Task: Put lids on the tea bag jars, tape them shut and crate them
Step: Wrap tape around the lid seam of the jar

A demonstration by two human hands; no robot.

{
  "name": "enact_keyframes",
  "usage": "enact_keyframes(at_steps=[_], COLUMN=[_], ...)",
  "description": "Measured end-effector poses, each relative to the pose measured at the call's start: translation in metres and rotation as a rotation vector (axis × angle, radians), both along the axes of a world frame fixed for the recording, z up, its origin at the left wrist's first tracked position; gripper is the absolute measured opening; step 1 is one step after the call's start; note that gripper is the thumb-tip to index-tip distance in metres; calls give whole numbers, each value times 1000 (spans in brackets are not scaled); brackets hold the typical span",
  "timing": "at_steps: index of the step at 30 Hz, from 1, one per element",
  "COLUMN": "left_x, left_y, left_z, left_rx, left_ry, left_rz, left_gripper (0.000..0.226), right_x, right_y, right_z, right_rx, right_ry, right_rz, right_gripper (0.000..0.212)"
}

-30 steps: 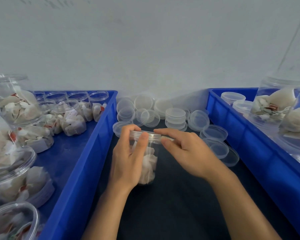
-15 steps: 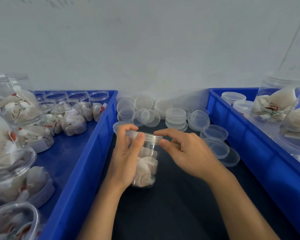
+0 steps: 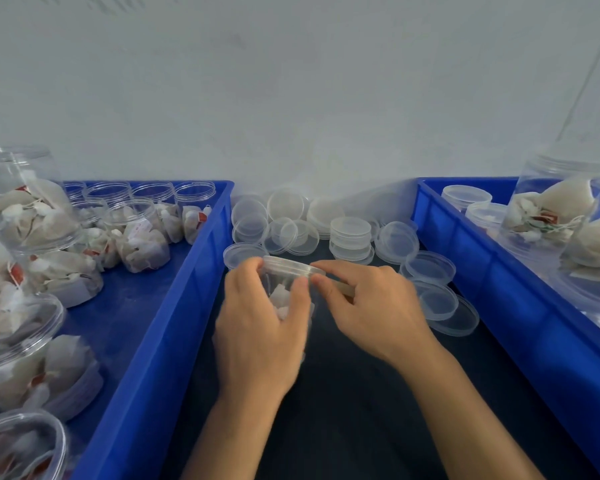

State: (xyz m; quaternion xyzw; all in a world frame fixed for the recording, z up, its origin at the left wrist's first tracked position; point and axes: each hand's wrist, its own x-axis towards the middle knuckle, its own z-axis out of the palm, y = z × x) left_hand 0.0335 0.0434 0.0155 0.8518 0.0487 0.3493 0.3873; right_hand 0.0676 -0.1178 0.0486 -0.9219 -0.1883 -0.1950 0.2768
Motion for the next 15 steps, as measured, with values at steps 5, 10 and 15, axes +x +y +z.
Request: enact_keyframes(at_steps=[5,10,15], left_x=[0,6,9], left_y=[-10,3,14], left_z=[-1,-1,-3], left_rx=[50,65,-35], left_ry=[87,110,107], left_rz=[-21,-52,-118], left_gripper=[90,84,83], right_x=[-2,1,9], right_y=[1,-1,-8], right_z=[1,-1,-5], right_rx=[-35,-40,17], right_ry=[-37,57,191], right_rz=[-8,43,130], right_gripper=[38,37,33])
